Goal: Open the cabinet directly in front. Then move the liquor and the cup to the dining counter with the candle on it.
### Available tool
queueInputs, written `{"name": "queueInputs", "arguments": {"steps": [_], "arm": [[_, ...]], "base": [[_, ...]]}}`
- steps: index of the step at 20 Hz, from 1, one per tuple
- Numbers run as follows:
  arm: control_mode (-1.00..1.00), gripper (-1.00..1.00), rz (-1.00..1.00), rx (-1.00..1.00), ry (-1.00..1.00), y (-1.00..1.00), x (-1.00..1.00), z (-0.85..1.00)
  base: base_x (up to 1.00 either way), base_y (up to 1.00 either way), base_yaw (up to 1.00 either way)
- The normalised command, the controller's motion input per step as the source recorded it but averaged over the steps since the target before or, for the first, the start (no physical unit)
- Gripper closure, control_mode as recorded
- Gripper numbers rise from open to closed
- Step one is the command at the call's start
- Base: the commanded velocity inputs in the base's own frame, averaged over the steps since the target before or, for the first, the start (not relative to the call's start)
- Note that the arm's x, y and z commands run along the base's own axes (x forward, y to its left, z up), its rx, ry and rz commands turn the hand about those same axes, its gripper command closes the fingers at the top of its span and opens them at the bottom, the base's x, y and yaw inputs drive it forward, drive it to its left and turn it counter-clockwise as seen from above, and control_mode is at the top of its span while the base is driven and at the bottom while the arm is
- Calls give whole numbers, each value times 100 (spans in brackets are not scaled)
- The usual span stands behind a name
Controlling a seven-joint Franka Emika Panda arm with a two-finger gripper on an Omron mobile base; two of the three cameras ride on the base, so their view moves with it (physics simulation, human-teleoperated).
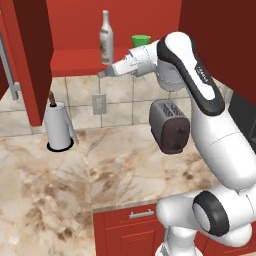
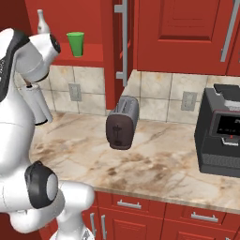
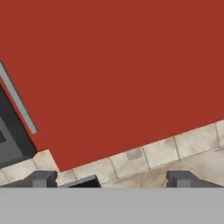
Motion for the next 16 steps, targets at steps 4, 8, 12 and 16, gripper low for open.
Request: {"name": "queueInputs", "arguments": {"steps": [4,8,12,16], "arm": [[-100,-100,-88,0,0,-35,0,0],[-100,-100,-83,-13,13,-22,0,9],[-100,-100,-57,-18,26,-8,0,34],[-100,-100,-8,-18,17,17,14,13]], "base": [[0,0,0],[0,0,0],[0,0,0],[0,0,0]]}}
